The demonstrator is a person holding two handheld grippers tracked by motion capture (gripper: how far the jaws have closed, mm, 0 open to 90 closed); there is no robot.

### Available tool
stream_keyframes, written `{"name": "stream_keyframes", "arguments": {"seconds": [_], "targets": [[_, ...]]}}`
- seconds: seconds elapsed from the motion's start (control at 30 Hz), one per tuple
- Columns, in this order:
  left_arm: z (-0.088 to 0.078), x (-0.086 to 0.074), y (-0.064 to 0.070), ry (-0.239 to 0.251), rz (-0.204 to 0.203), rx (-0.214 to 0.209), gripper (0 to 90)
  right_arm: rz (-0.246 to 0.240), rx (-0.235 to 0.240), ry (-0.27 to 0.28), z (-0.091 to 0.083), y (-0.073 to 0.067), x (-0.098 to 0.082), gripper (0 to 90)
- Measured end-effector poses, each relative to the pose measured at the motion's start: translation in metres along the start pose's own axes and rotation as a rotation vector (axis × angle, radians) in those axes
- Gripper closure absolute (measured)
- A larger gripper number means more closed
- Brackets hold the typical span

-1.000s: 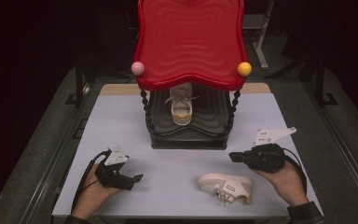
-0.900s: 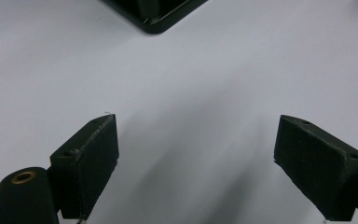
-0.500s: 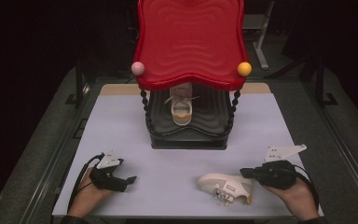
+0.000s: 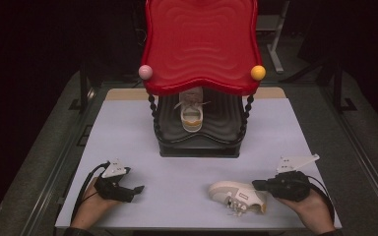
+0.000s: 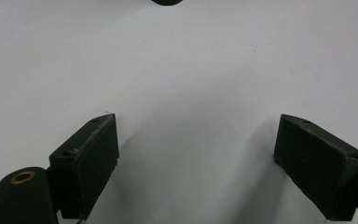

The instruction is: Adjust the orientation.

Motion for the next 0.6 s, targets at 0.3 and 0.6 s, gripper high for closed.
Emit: {"name": "stream_keyframes", "arguments": {"seconds": [0.3, 0.6], "targets": [[0.000, 0.000, 0.000, 0.000, 0.000, 0.000, 13.1, 0.023, -0.004, -0.009, 0.008, 0.024, 0.011, 89.6], [0.000, 0.000, 0.000, -0.003, -0.001, -0.002, 13.1, 0.042, 0.000, -0.030, 0.021, 0.046, 0.015, 89.7]]}}
Point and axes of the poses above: each handheld gripper's, and its own axes: z roughly forward along the jaws, x roughly out of its top, y roughly to its right, the point moved 10 cm from there along z, roughly forward along the jaws, and after that the axes turned 9 degrees about -y, right-handed, at the moved point
